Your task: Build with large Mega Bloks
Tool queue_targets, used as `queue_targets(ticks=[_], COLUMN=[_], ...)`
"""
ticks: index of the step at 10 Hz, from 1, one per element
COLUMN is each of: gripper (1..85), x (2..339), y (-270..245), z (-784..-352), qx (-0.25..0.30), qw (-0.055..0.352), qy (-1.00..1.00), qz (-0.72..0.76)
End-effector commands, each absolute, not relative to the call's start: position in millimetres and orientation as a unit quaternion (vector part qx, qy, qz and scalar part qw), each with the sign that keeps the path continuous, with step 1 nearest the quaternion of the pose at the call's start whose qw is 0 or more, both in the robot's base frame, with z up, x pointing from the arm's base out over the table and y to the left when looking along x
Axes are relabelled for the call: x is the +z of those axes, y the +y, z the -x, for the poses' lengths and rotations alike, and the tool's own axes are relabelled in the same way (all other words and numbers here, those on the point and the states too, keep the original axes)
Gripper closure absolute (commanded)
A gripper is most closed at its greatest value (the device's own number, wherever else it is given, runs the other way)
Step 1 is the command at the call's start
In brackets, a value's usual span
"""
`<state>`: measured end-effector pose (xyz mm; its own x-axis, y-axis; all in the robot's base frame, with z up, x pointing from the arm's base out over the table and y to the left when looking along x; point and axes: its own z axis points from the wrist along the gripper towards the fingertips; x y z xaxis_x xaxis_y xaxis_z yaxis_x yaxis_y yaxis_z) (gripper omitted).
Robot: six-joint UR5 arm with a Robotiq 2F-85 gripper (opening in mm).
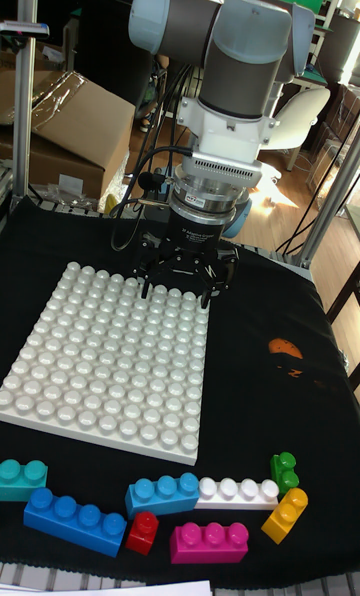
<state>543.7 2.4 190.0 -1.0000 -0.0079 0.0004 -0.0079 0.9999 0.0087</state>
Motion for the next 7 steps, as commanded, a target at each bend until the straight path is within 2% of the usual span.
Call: queue_targets(ticks=[1,4,7], gripper=[83.3,83.0,82.7], x=[197.1,193.7,194.0], y=[12.4,13.5,1.3], z=[-603.2,-605.5,-600.5], qx=[-0.018,-0.018,0.006], qw=[-0.116,-0.127,-0.114], qy=[-0.993,-0.992,-0.992], qz=[-0.016,-0.02,-0.046])
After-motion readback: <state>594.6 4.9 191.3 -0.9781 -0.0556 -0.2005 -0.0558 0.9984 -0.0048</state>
